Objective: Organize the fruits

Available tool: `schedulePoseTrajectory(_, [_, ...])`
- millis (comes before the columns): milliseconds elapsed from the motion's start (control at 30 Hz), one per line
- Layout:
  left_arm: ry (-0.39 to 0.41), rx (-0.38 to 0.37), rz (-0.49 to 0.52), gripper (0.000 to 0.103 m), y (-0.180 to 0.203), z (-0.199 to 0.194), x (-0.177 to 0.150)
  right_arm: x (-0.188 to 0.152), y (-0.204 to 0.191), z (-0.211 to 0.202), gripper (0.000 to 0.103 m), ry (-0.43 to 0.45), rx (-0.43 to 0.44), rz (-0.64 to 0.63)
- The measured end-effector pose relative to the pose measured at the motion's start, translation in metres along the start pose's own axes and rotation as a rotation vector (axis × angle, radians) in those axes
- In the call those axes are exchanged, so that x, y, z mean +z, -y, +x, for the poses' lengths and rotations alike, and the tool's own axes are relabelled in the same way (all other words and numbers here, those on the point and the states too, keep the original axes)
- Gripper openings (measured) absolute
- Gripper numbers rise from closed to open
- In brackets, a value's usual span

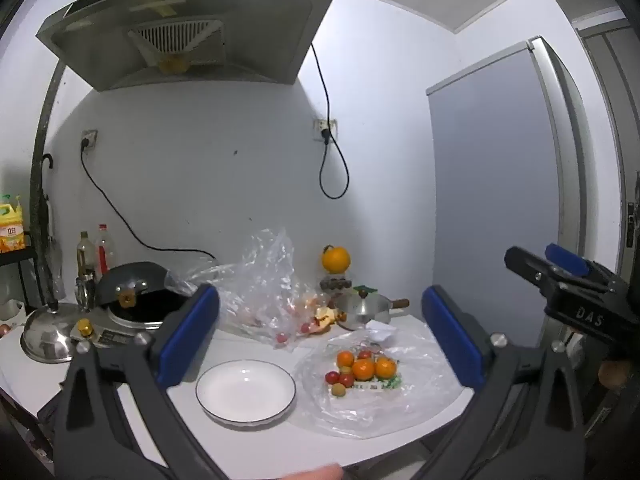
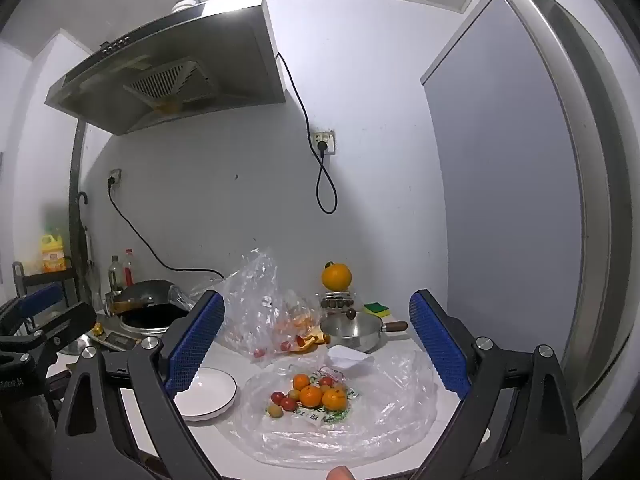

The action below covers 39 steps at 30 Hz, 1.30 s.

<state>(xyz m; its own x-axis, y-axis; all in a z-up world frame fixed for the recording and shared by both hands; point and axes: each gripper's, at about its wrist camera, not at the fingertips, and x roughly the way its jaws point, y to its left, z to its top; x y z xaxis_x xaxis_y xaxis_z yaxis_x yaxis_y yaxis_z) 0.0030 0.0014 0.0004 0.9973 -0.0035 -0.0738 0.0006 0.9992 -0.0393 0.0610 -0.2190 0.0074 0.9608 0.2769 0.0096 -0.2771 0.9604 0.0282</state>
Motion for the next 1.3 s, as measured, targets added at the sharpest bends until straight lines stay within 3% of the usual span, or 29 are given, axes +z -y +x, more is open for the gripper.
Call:
schedulePoseTrajectory(133, [0.038,0.009,0.011,0.102,-0.001,-0.003,0.0,0.001,0.001,-0.002,0.096,0.005,0.0,-0.004])
schedulePoseTrajectory(1300, [0.031,0.062,0.006,0.102,-0.008,-0.001,-0.004,-0.006,-0.004,0.002,0.096,-0.044,0.018,-0.034])
